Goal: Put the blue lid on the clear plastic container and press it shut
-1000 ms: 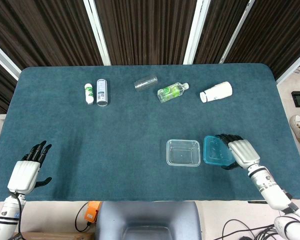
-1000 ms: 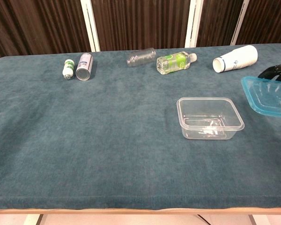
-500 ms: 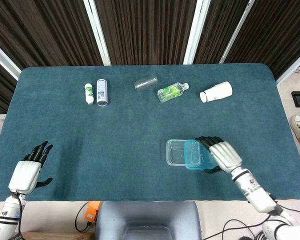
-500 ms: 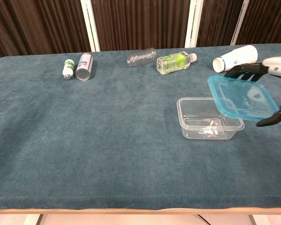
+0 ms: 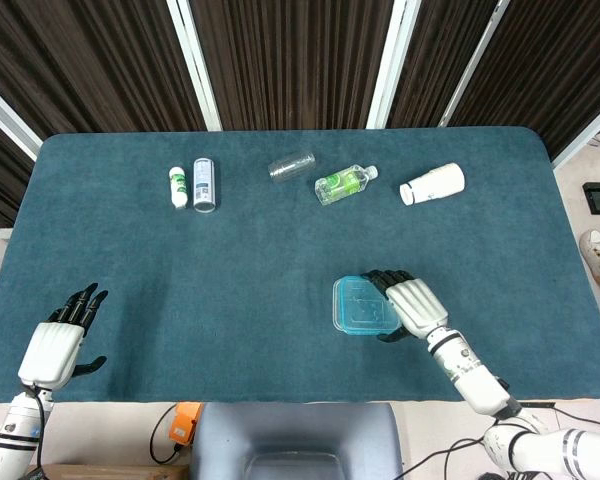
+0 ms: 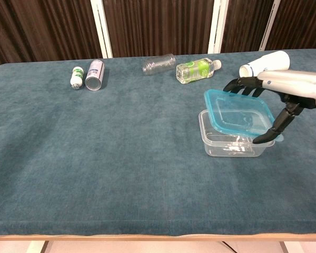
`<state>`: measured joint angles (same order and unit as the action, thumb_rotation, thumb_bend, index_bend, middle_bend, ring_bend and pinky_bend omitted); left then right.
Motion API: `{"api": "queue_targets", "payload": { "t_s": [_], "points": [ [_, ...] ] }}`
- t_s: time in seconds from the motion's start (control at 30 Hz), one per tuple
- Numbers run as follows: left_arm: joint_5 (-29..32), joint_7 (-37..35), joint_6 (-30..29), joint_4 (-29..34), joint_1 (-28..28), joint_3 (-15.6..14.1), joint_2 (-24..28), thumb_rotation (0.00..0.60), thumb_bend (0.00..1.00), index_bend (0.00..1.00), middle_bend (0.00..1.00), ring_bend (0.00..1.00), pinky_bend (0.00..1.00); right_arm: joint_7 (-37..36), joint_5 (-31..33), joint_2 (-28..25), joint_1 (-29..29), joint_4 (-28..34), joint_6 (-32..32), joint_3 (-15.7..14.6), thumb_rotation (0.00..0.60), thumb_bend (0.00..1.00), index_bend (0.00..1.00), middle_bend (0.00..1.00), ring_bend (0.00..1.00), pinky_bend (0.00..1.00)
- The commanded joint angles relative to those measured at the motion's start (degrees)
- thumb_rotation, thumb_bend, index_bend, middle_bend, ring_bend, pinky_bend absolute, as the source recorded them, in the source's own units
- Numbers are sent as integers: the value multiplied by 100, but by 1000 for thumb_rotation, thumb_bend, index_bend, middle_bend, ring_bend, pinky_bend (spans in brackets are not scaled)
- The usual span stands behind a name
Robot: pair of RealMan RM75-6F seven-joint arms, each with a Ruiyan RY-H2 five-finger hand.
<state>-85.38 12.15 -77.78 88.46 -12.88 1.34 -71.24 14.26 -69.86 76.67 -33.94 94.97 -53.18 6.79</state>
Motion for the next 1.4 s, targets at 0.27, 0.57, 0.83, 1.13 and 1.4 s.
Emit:
{"api": "queue_targets", "payload": {
  "t_s": [0.27, 0.57, 0.83, 1.13, 1.4],
  "points": [
    [-23, 55, 23, 18, -11, -24, 2, 600, 422, 85, 0, 103, 336, 358, 432, 283, -197, -123, 120, 28, 600, 236, 261, 407, 423, 436],
    [-16, 31, 32, 22, -12, -24, 13, 600, 422, 85, 0, 103, 335, 662, 765, 455, -357, -188, 147, 38, 600, 236, 236, 387, 406, 416],
    [-5, 9, 44, 26, -17, -20, 25, 600, 422, 85, 0, 103, 335, 734, 903, 490, -418, -244, 143, 12, 600, 235, 210, 364, 382, 405],
    [5, 29, 73, 28, -27, -27, 22, 600, 423, 85, 0, 113, 336, 726, 999, 431, -448, -232, 165, -36, 600, 236, 157, 278, 298, 380],
    [11, 40, 78, 35, -30, -27, 23, 600, 422, 85, 0, 116, 336, 621, 985, 412, -468, -268, 198, -68, 600, 236, 96, 179, 189, 349]
  ]
}}
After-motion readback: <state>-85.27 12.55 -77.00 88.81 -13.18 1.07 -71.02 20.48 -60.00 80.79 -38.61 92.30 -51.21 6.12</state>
